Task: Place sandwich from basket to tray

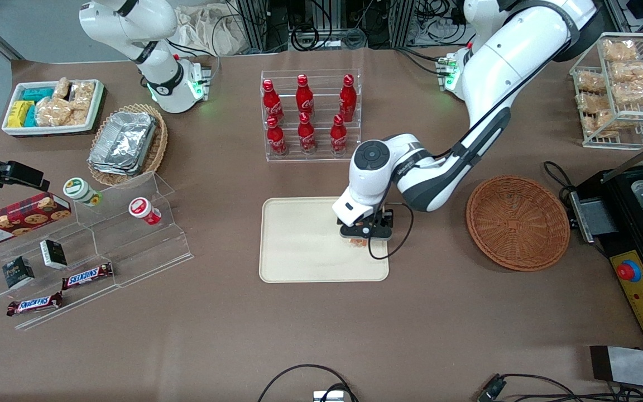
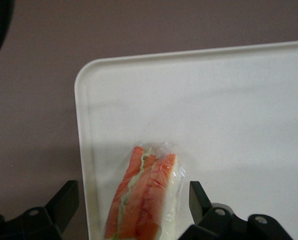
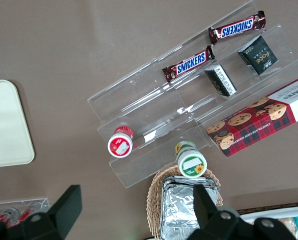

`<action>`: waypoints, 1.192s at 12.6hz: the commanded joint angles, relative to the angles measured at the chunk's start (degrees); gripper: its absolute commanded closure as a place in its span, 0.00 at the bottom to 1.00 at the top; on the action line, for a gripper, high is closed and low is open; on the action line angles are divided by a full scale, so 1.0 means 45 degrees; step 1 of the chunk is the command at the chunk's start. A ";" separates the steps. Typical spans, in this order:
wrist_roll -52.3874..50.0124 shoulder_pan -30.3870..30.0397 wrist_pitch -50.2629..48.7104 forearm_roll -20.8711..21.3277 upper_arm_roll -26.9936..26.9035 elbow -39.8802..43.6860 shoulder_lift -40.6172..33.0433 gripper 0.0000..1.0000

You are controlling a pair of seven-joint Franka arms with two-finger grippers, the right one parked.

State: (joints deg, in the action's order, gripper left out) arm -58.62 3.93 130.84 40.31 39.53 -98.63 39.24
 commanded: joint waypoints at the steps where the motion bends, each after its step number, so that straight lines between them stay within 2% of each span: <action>1: -0.0256 -0.0615 -0.0578 -0.0402 0.0044 0.0004 -0.1120 0.03; 4: -0.0080 -0.1203 -0.1628 -0.1396 0.0044 0.0937 -0.1844 0.00; 6: -0.0061 -0.1243 -0.2859 -0.1827 0.0025 0.2205 -0.1806 0.00; 8: -0.0002 -0.1651 -0.3177 -0.2199 0.0024 0.2776 -0.1806 0.00; 12: 0.0544 -0.2239 -0.3470 -0.2259 0.0044 0.2797 -0.2020 0.00; 14: 0.1650 -0.2298 -0.3489 -0.3171 -0.0150 0.2797 -0.2506 0.00; 15: 0.2741 -0.2240 -0.3625 -0.4028 -0.0905 0.2759 -0.2915 0.00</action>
State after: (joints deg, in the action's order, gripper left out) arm -52.92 -6.34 116.62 27.43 38.94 -85.98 30.26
